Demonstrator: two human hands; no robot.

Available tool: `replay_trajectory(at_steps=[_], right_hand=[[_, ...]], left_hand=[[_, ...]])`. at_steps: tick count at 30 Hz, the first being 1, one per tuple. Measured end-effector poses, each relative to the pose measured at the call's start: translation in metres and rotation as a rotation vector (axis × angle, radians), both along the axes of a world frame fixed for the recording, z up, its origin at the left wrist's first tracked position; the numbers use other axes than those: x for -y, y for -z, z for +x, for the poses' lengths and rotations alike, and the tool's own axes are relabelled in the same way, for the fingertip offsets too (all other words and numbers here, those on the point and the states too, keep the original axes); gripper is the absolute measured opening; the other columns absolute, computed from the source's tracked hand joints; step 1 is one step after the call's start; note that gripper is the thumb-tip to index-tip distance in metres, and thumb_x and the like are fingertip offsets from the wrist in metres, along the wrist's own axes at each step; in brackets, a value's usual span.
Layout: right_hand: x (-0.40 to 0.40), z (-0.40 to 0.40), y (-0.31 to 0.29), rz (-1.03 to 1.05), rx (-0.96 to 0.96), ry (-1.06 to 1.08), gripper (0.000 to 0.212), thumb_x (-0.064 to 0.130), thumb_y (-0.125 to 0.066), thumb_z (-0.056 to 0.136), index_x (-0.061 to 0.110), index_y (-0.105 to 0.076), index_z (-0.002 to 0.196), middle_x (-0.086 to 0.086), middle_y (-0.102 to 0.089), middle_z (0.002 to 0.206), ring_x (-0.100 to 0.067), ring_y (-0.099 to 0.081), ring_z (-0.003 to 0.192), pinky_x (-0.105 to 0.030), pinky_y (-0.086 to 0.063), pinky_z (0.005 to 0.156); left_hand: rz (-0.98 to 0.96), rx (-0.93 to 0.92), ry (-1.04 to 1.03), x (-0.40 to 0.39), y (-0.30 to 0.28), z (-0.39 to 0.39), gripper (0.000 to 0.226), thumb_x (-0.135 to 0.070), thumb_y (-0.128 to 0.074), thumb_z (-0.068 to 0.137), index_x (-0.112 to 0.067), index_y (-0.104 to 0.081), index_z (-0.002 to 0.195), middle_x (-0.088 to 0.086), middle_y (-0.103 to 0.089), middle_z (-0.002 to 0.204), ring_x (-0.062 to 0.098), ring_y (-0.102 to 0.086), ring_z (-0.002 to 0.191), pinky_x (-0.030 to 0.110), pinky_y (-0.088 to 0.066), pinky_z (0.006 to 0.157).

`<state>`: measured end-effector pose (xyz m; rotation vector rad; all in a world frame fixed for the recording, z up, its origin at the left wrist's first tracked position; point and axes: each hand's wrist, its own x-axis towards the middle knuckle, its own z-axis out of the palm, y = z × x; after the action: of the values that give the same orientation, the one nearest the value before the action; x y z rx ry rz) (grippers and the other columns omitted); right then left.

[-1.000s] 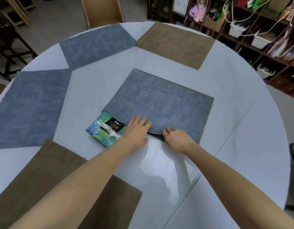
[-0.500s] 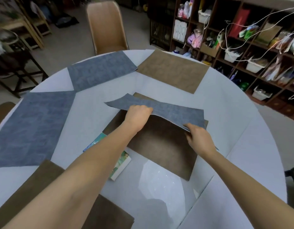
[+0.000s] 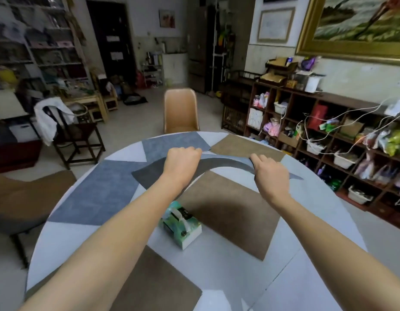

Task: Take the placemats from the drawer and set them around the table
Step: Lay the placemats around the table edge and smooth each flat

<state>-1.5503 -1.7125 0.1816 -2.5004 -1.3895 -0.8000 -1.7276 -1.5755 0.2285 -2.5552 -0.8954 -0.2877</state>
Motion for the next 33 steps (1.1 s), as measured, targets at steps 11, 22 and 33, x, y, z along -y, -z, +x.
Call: replay_trajectory(at_steps=[11, 22, 33], right_hand=[[0.105, -0.088, -0.007, -0.186, -0.051, -0.17, 0.023, 0.004, -0.052, 0.081, 0.017, -0.051, 0.1, -0.005, -0.064, 0.089, -0.028, -0.061, 0.082, -0.034, -0.043, 0.059], [0.148, -0.034, 0.037, -0.581, -0.217, -0.382, 0.02, 0.009, -0.048, 0.081, 0.018, -0.051, 0.098, -0.007, -0.067, 0.097, -0.031, -0.062, 0.089, -0.033, -0.041, 0.065], [0.176, 0.018, 0.118, -0.741, -0.268, -0.474, 0.03, 0.038, -0.045, 0.089, 0.012, -0.06, 0.086, -0.015, -0.068, 0.101, -0.035, -0.064, 0.092, -0.033, -0.043, 0.07]], left_hand=[[-0.047, -0.064, -0.037, 0.113, -0.006, -0.111, 0.029, -0.001, -0.054, 0.087, -0.019, -0.06, 0.109, 0.004, -0.067, 0.11, 0.026, -0.064, 0.103, 0.028, -0.038, 0.069], [-0.399, -0.375, -0.178, 0.176, 0.067, -0.074, 0.031, -0.009, -0.047, 0.095, -0.009, -0.054, 0.125, 0.007, -0.059, 0.125, 0.029, -0.058, 0.112, 0.032, -0.042, 0.07], [-0.769, -0.362, -0.356, 0.252, 0.155, -0.029, 0.023, -0.016, -0.046, 0.099, -0.01, -0.055, 0.12, 0.011, -0.058, 0.122, 0.028, -0.057, 0.102, 0.035, -0.039, 0.074]])
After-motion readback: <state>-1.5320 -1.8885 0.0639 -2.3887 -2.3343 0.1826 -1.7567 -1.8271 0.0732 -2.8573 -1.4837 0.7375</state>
